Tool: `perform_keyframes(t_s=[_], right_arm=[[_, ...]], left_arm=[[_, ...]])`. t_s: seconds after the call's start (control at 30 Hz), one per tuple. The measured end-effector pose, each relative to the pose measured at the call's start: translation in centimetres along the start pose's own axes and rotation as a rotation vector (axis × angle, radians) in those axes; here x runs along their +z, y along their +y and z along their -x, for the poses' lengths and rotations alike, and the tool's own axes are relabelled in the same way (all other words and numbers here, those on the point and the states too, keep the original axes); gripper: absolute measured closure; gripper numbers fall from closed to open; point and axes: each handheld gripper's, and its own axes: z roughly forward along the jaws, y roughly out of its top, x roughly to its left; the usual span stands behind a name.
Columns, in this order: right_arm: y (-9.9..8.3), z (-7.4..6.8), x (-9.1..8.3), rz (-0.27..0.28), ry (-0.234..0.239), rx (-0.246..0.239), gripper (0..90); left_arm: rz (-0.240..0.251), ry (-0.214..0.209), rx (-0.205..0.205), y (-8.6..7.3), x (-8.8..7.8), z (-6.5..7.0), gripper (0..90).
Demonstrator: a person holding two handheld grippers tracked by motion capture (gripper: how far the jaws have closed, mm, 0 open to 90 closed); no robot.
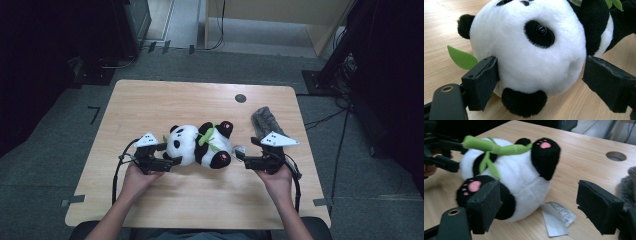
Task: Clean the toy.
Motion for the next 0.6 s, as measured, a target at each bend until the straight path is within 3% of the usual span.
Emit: perform_keyframes(t_s=[0.3,0.6], right_arm=[[-0.4,-2.5,0.2,-0.004,0.074,-0.061,19.8],[-0.6,-4.0,2.4,-0.030,0.105,-0.130,19.1]], left_arm=[[-0.003,0.027,0.058,-0.2,0.3,0.2,13.6],[0.014,0.035,0.047,-0.1,0.5,0.2,15.5]])
